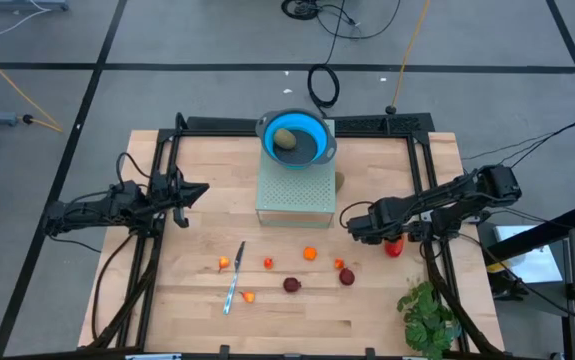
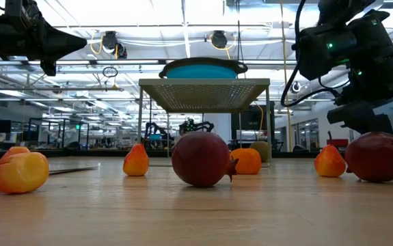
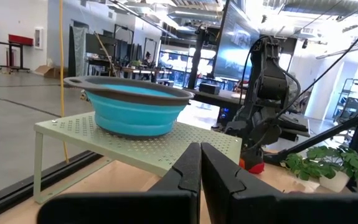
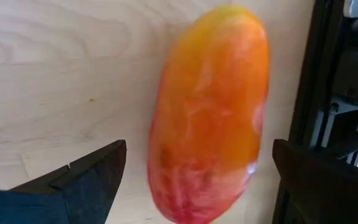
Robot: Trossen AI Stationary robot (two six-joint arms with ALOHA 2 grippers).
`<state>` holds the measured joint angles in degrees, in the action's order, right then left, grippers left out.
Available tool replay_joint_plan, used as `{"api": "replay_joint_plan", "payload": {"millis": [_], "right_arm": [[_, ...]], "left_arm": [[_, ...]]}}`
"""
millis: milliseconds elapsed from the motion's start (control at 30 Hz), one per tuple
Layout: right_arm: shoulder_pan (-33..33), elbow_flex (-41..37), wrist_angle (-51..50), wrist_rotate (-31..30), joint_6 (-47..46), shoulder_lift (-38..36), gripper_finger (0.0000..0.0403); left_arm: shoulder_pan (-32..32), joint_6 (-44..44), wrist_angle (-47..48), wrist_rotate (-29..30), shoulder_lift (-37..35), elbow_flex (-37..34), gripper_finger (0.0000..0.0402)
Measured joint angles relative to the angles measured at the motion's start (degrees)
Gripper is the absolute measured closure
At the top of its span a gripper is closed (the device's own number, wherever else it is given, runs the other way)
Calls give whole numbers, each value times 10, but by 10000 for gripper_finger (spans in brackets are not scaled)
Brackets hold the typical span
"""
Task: Pick & Place Fruit
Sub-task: Put the mango into the blue strainer bowl on the shelf
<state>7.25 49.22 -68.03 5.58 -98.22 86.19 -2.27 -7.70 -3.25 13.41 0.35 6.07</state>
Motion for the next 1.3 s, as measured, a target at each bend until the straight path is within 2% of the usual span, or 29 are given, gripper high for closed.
{"api": "replay_joint_plan", "payload": {"millis": [400,667,1300], "right_arm": [[0,-40,75,17,1,-1,7],[0,-41,82,13,53,-1,7],[0,-42,78,3,47,-1,7]], "left_arm": [[0,0,0,-3,0,0,392],[0,0,0,-4,0,0,392],[0,0,0,-4,0,0,392]]}}
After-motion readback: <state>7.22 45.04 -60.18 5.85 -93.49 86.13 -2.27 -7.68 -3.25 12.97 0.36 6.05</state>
